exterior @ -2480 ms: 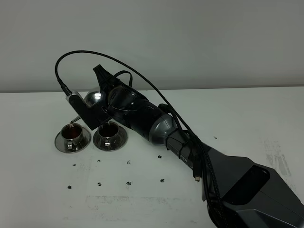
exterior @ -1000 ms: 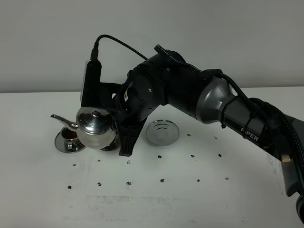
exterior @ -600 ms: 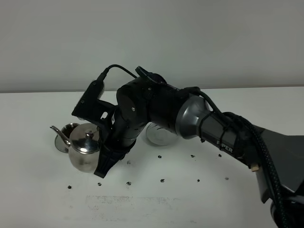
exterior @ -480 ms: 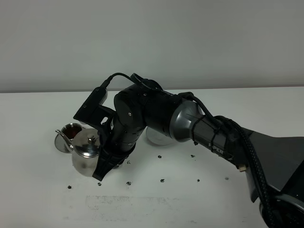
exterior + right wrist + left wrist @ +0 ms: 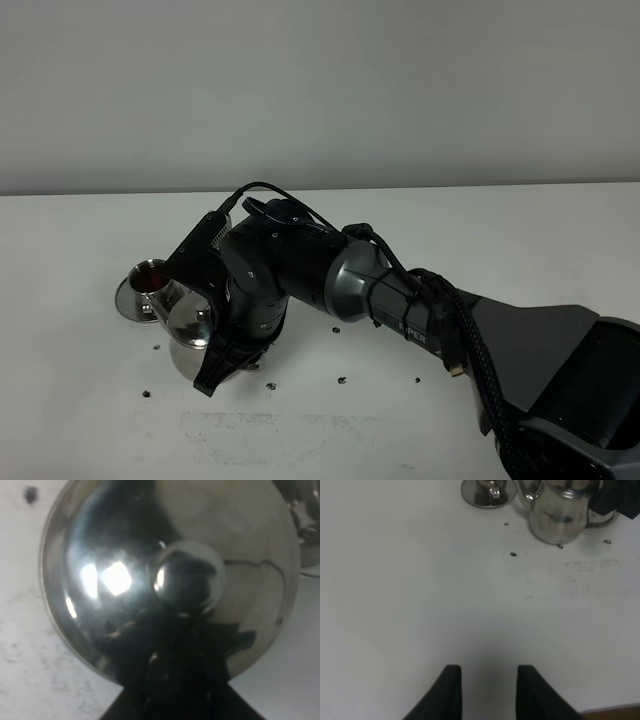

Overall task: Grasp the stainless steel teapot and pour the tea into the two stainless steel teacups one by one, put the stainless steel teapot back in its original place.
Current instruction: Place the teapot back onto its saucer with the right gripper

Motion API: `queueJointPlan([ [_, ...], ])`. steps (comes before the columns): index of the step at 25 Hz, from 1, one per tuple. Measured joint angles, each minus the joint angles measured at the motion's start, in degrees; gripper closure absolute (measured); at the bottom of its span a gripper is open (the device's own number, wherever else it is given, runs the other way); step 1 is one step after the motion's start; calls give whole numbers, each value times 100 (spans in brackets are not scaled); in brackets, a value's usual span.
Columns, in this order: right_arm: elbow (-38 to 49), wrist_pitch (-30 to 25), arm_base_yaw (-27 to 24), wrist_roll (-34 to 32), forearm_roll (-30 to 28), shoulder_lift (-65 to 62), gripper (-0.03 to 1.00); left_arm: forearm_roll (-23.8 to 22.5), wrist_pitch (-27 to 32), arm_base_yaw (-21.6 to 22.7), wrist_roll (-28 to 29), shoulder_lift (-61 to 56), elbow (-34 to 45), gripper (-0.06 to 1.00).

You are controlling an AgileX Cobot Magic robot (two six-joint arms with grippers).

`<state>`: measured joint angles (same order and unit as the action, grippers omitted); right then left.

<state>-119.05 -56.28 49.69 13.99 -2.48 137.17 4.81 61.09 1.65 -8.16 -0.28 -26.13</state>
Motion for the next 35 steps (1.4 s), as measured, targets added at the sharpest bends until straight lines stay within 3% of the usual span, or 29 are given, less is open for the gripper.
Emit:
queueJointPlan([
  [5, -66, -23, 0, -66, -193, 26, 79, 0, 0, 0, 0, 0, 0, 66],
  [12, -659, -536, 0, -66, -139, -64, 79, 0, 0, 0, 0, 0, 0, 66],
  [21, -642, -536, -212, 102, -39, -861, 79, 0, 0, 0, 0, 0, 0, 66],
  [28, 893, -78, -765, -62, -45, -1672, 79, 0, 0, 0, 0, 0, 0, 66],
  [35, 2396, 1042, -1516, -650, 89, -2122, 79, 0, 0, 0, 0, 0, 0, 66],
])
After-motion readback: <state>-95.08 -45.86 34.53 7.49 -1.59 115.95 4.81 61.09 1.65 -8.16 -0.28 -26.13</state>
